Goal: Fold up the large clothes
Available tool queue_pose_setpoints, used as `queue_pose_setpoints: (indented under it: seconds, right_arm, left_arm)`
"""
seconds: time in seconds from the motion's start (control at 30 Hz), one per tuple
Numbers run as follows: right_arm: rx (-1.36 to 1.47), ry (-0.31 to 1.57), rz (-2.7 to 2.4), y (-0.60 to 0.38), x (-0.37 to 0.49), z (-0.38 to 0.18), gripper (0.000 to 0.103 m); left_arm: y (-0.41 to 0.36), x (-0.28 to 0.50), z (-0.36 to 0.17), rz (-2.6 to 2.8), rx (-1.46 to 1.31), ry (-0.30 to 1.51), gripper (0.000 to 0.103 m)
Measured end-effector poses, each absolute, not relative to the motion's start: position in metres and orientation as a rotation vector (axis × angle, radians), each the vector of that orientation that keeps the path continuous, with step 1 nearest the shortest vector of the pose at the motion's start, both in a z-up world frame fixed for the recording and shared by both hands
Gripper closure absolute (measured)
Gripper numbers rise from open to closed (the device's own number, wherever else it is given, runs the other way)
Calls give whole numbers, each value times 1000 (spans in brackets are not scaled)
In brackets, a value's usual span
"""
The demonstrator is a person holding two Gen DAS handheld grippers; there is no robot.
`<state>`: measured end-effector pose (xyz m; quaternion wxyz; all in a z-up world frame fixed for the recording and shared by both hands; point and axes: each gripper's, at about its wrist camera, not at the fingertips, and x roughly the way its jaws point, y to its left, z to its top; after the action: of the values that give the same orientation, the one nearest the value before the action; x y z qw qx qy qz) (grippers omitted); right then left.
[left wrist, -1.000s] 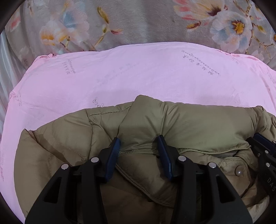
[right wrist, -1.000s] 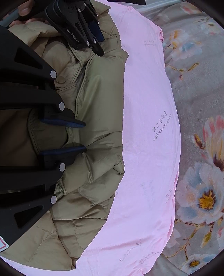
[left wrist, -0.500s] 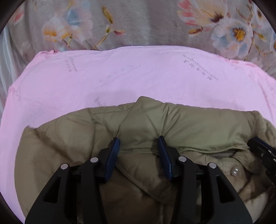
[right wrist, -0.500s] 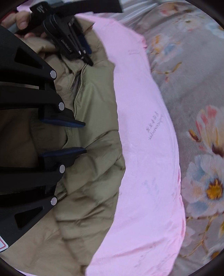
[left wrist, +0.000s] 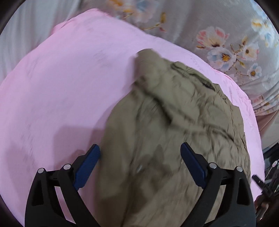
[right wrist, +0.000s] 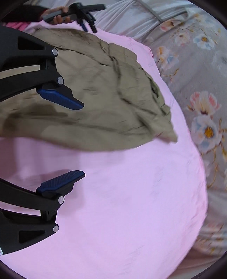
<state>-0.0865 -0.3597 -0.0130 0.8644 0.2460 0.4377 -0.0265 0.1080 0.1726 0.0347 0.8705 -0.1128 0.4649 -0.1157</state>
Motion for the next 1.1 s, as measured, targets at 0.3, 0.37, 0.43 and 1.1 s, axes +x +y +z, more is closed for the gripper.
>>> queue_pose_setpoints:
  seconds: [0.3, 0.37, 0.43, 1.1]
  right_arm:
    - [647, 897, 84, -319, -179, -37, 31]
    - [666, 892, 135, -307, -182, -38, 31]
    - [663, 891, 182, -294, -185, -39, 31]
    - [585, 473, 335, -297, -232, 61, 95]
  left_arm:
    - [208, 17, 6, -247, -349, 1033, 12]
    - [205, 6, 7, -262, -364, 1030, 12]
    - [202, -2, 5, -308, -399, 1044, 12]
    - [204, -78, 131, -479, -381, 758, 97]
